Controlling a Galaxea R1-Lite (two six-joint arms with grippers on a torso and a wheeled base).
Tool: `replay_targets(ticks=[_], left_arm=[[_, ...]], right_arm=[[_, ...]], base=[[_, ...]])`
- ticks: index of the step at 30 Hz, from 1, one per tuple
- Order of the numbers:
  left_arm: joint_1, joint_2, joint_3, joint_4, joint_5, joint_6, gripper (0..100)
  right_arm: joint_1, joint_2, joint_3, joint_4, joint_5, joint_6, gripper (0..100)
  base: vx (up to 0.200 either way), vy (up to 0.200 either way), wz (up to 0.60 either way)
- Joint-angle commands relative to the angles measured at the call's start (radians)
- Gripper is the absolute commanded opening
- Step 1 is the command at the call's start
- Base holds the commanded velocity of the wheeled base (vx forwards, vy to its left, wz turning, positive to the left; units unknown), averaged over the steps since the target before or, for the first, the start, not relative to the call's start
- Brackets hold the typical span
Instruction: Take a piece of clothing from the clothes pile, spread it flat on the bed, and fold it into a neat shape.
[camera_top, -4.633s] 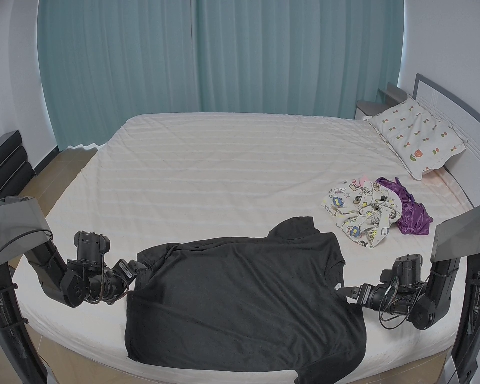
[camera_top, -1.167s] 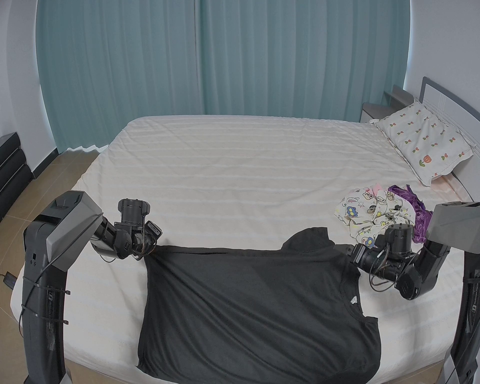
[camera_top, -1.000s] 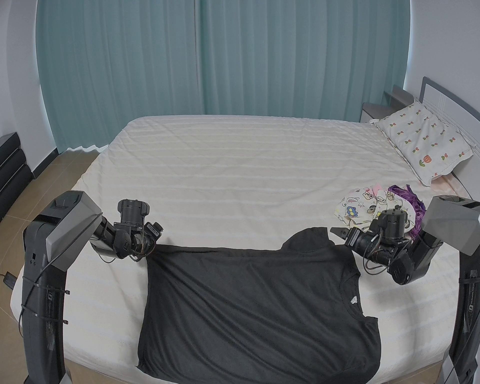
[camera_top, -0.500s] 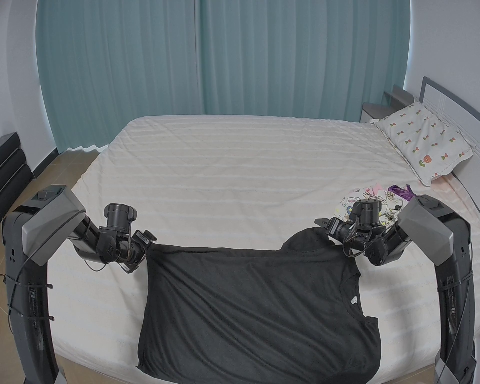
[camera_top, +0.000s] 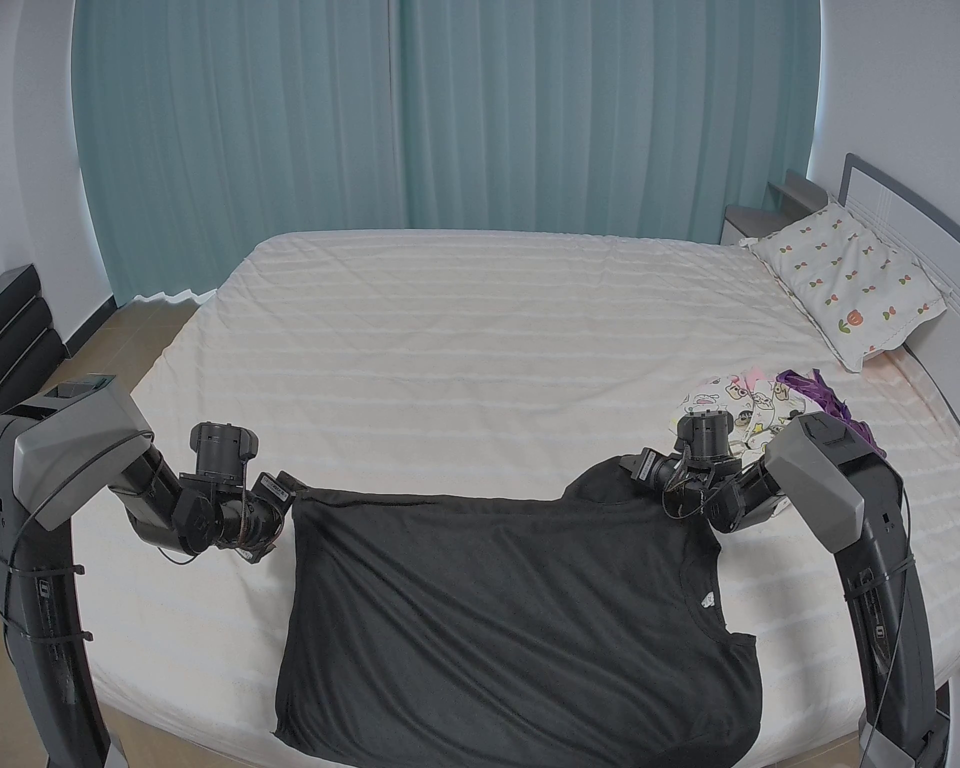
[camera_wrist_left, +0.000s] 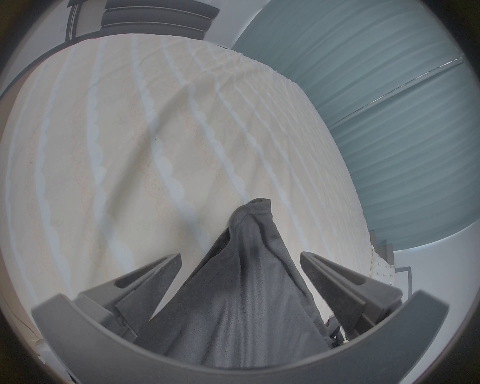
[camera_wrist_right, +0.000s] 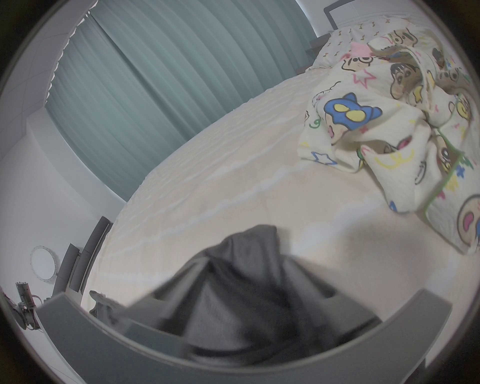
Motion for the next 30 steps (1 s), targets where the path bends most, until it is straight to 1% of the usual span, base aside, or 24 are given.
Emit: replay_targets(ticks=[1,6,11,17,23,26,30], left_arm=[[0.000,-0.007,-0.001,-0.002,0.001,0.000,100],[0.003,-0.003,-0.013,-0.002,0.004,0.002,100],[0.003,-0.003,-0.018,-0.002,0.006,0.005,100],[0.003,0.014,-0.056,0.000,0.006,0.005,100],[0.003,0.043,-0.111,0.009,0.007,0.008,100],[0.001,0.072,-0.159,0.012,0.007,0.023,100],[-0.005,0.126,-0.254,0.050,0.007,0.069,100]], right_arm=[[-0.007,0.046,-0.086,0.011,-0.015,-0.001,0],[-0.032,0.037,-0.161,-0.001,-0.021,0.008,0],[-0.056,0.030,-0.219,-0.099,-0.030,0.005,0],[-0.062,0.043,-0.279,-0.093,-0.028,-0.001,0],[-0.059,0.069,-0.279,-0.094,-0.030,-0.004,0],[-0.059,0.073,-0.273,-0.094,-0.032,-0.004,0],[-0.056,0.075,-0.264,-0.099,-0.035,-0.003,0]], base=[[0.000,0.000,0.00],[0.000,0.000,0.00],[0.000,0.000,0.00],[0.000,0.000,0.00],[0.000,0.000,0.00],[0.000,0.000,0.00],[0.000,0.000,0.00]])
